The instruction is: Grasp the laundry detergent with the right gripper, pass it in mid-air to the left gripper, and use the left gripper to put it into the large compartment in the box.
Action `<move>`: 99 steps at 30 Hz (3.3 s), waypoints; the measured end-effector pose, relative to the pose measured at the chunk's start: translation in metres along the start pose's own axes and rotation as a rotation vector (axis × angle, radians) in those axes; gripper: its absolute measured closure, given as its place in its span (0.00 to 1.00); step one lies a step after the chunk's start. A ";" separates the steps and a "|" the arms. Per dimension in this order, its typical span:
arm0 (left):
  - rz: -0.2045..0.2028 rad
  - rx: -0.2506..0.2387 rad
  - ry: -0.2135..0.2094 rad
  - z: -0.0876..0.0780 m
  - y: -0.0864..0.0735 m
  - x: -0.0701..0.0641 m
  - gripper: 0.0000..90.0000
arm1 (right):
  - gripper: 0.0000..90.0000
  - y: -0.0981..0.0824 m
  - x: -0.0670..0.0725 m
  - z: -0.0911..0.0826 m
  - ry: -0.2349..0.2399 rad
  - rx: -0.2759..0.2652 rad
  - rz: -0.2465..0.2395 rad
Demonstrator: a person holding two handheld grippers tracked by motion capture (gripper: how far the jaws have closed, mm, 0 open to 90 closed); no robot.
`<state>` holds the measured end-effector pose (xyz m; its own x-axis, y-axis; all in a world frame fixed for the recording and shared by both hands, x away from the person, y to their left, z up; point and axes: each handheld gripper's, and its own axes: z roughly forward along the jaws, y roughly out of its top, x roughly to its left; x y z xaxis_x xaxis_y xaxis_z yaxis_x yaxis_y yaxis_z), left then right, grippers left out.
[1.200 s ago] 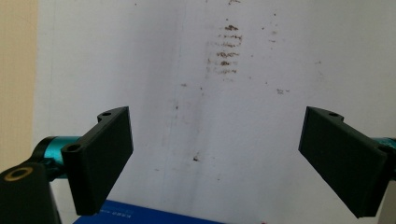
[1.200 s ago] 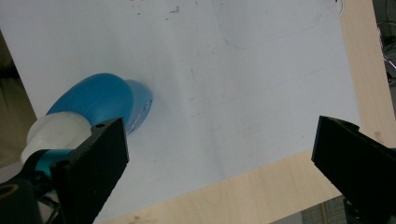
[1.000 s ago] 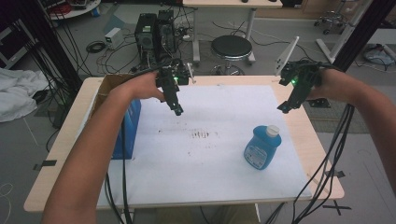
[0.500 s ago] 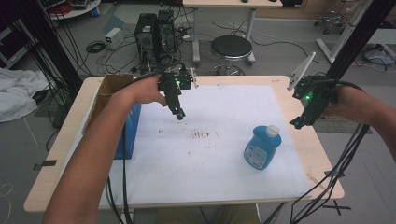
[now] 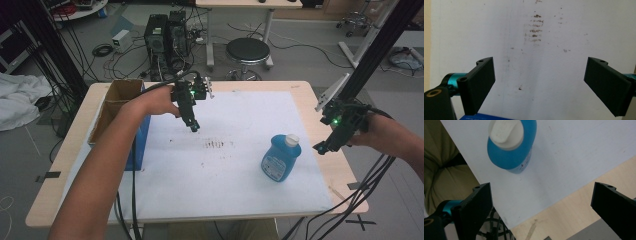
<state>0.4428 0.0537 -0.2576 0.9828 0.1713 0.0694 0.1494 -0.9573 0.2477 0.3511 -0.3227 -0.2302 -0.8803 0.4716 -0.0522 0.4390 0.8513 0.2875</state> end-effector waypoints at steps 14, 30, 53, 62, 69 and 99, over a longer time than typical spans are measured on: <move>0.012 -0.001 -0.005 0.005 -0.002 -0.006 0.11 | 0.03 -0.022 0.019 0.014 0.037 -0.082 0.149; 0.012 0.002 -0.016 0.018 -0.003 -0.009 0.11 | 0.03 -0.043 0.040 0.038 0.058 -0.211 0.262; 0.021 -0.001 -0.019 0.023 -0.007 -0.013 0.11 | 0.03 -0.065 0.064 0.076 -0.019 -0.430 0.363; 0.025 0.001 -0.022 0.025 -0.005 -0.014 0.11 | 0.03 -0.070 0.070 0.089 -0.050 -0.492 0.378; 0.031 0.007 -0.023 0.026 -0.005 -0.015 0.11 | 0.03 -0.071 0.074 0.098 -0.065 -0.563 0.385; 0.024 0.009 -0.023 0.026 -0.011 -0.016 0.11 | 0.03 -0.061 0.066 0.144 -0.095 -0.731 0.401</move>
<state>0.4281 0.0554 -0.2861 0.9883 0.1432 0.0524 0.1270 -0.9630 0.2376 0.2915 -0.3105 -0.3889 -0.6490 0.7521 0.1151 0.4596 0.2669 0.8471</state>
